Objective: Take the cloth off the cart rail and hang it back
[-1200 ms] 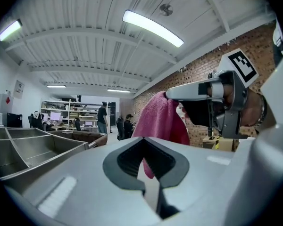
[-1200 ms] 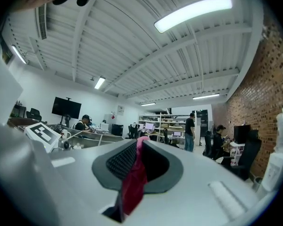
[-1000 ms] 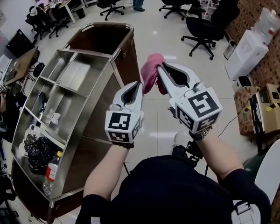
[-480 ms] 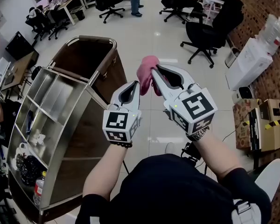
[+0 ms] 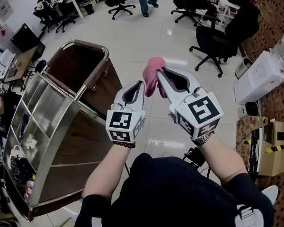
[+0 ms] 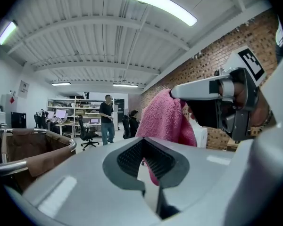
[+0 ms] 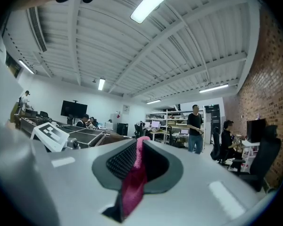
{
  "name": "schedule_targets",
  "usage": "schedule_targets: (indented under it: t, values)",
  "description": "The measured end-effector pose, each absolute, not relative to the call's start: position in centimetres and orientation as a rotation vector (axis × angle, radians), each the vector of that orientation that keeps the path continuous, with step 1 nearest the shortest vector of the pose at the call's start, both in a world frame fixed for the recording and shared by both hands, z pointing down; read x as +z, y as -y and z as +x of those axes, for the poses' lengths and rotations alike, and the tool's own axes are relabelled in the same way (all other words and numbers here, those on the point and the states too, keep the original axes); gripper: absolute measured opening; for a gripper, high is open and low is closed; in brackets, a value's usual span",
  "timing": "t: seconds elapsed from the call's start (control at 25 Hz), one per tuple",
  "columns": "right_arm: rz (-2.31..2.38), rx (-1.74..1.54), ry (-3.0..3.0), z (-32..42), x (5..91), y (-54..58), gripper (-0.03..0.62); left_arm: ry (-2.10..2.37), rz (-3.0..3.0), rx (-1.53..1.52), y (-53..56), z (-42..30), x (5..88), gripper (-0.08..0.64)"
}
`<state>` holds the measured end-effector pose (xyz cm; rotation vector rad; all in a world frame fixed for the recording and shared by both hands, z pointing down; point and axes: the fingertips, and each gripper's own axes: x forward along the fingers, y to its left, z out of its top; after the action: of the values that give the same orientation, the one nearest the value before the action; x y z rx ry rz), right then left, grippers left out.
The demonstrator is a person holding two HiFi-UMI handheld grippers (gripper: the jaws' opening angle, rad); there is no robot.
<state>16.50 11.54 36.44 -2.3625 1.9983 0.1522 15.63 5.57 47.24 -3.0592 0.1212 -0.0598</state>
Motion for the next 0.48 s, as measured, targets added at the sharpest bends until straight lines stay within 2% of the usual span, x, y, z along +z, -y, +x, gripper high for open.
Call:
schedule_targets:
  t: [0.48]
  values:
    - [-2.285,0.128,-2.089,26.2,37.0,-3.7,0.034,-0.225,-3.07,-0.061,1.5,25.1,47.7,0.003]
